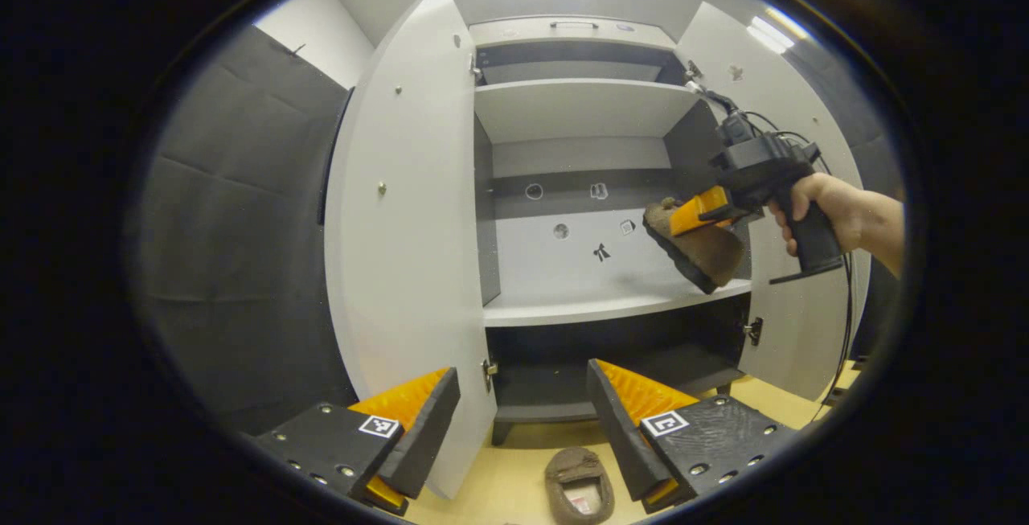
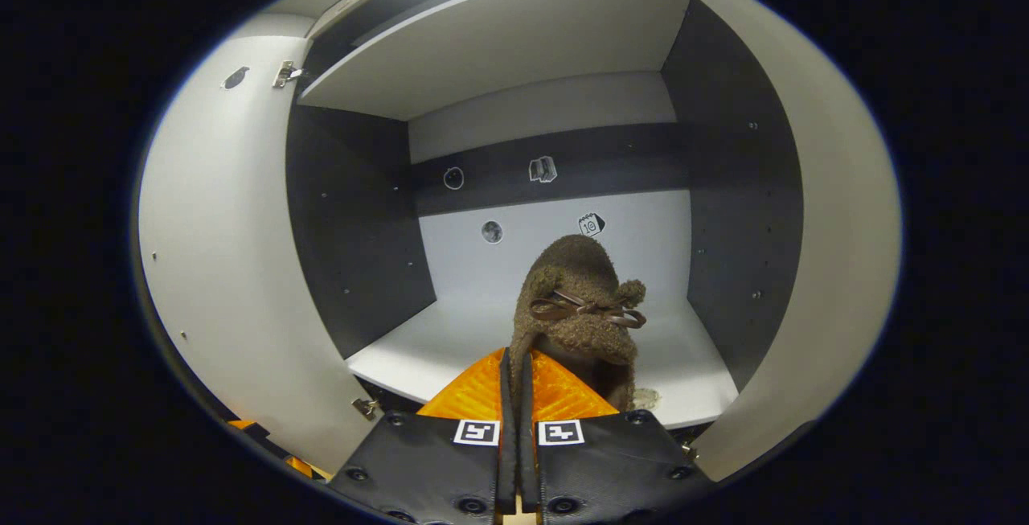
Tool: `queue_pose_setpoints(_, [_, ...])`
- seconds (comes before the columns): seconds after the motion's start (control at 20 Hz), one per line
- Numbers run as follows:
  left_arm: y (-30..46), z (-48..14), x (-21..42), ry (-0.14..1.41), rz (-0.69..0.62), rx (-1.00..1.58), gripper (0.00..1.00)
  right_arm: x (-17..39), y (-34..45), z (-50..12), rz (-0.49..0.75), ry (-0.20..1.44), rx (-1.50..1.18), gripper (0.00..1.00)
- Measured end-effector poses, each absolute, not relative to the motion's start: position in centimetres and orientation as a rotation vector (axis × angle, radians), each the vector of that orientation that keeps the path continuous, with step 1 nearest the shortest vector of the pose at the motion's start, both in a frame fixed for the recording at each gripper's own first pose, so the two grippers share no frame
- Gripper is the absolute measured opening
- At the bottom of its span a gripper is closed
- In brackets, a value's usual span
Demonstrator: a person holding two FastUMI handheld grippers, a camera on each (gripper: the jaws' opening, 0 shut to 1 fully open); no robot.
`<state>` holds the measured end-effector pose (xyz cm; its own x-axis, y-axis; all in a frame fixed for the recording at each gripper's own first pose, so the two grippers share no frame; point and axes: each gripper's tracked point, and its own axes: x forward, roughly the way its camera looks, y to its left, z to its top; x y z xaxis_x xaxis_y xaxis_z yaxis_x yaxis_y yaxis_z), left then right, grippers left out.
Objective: Grab one shoe with the right hand and put it into the shoe cabinet, grab the other shoe with the left hand and put it into the shoe cabinet; then close the right door with the right hand and the left door with the left hand.
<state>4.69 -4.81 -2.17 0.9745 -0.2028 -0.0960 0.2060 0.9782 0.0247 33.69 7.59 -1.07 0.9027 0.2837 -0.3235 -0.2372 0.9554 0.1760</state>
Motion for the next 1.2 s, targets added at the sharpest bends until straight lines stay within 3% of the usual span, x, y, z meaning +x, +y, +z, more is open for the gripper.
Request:
queue_pose_setpoints(0.5, [-4.7, -2.9, 4.5, 0.135, -0.201, 0.029, 0.99, 40.4, 6.6, -5.1, 0.146, 0.463, 0.122, 0.04])
queue_pose_setpoints(0.55, [-4.7, -3.0, 4.4, 0.139, -0.200, 0.032, 0.99, 40.5, 6.4, -5.1, 0.139, 0.457, 0.111, 0.12])
queue_pose_setpoints(0.6, [-4.7, -3.0, 4.5, 0.142, -0.201, 0.033, 0.99, 40.4, 6.4, -4.8, 0.141, 0.441, 0.104, 0.15])
queue_pose_setpoints(0.85, [-5.0, -3.2, 4.2, 0.170, -0.225, 0.032, 0.99, 38.5, 6.0, -1.1, 0.144, 0.287, 0.055, 0.98])
queue_pose_setpoints(1.15, [-6.0, -5.0, 4.3, 0.237, -0.289, 0.016, 0.93, 31.5, 5.3, 1.4, 0.145, 0.137, -0.014, 0.98])
queue_pose_setpoints(1.2, [-6.3, -5.8, 4.5, 0.250, -0.300, 0.016, 0.93, 30.3, 5.2, 1.5, 0.144, 0.114, -0.022, 0.93])
